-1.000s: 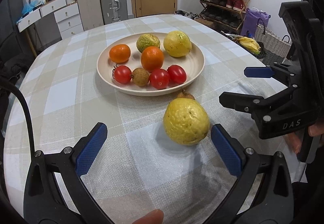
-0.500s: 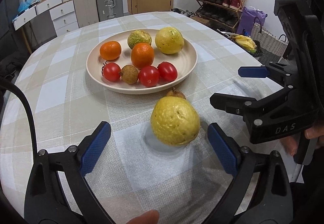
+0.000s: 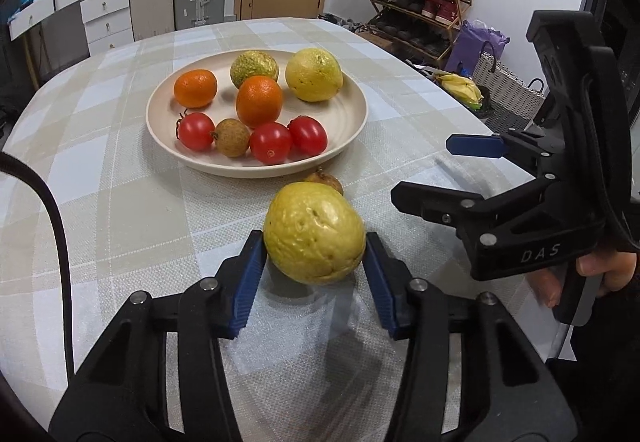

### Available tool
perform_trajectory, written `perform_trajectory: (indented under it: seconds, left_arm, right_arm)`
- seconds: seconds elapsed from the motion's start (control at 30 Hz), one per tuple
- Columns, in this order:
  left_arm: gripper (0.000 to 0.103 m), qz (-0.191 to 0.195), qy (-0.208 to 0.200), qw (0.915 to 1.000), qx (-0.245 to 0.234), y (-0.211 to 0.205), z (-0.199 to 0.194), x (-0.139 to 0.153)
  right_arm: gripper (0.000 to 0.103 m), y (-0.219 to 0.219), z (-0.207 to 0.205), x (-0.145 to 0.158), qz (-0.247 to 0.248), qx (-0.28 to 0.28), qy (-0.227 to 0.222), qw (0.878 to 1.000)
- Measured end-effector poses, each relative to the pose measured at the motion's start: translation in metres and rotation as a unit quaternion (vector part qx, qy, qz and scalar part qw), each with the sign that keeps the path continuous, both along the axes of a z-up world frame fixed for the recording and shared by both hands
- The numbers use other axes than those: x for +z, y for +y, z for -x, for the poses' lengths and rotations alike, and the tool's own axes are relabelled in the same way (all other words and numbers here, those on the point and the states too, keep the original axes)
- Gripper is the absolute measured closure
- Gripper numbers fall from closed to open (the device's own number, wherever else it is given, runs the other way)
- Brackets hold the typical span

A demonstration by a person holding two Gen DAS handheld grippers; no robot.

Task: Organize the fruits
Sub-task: 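Lift the pomelo with the left tool while the right tool approaches the brown fruit, then close the right tool on the small brown round fruit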

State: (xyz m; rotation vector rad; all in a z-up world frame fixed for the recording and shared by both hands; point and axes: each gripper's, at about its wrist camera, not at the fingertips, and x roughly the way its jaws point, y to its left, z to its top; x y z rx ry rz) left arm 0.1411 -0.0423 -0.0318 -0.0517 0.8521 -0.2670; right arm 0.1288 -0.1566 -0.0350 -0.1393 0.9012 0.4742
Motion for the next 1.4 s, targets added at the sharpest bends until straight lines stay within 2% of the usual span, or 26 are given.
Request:
perform_trajectory:
  seconds: [0.43, 0.53, 0.7, 0.77, 0.9, 1.07, 1.4]
  left_arm:
    - [0.056, -0.001, -0.045, 0.9983, 0.036, 0.021, 0.007, 0.022]
    - [0.056, -0.002, -0.049, 0.9978, 0.045, 0.027, 0.007, 0.026]
    - [0.056, 0.001, -0.053, 0.9967, 0.061, 0.04, 0.006, 0.031]
    - [0.056, 0.002, -0.053, 0.9964, 0.066, 0.044, 0.006, 0.031]
    - [0.056, 0.005, -0.054, 0.9957, 0.075, 0.052, 0.006, 0.032]
    - [0.056, 0.007, -0.055, 0.995, 0.084, 0.059, 0.006, 0.032]
    - [0.056, -0.005, -0.062, 0.9949, 0.08, 0.057, 0.005, 0.031]
  right_arm:
    - [0.0, 0.008, 0.003, 0.0, -0.007, 0.008, 0.002, 1.0]
    - [0.002, 0.015, 0.004, -0.002, 0.015, 0.002, -0.003, 1.0]
    - [0.011, 0.026, 0.01, -0.004, 0.007, 0.026, 0.006, 1.0]
    - [0.023, 0.031, 0.012, -0.005, 0.009, 0.034, 0.008, 0.999]
    - [0.03, 0.042, 0.017, -0.008, 0.007, 0.054, 0.012, 0.998]
    - [0.048, 0.051, 0.023, -0.004, -0.006, 0.075, 0.011, 0.997]
    - [0.054, 0.057, 0.016, -0.002, -0.049, 0.08, 0.028, 0.995]
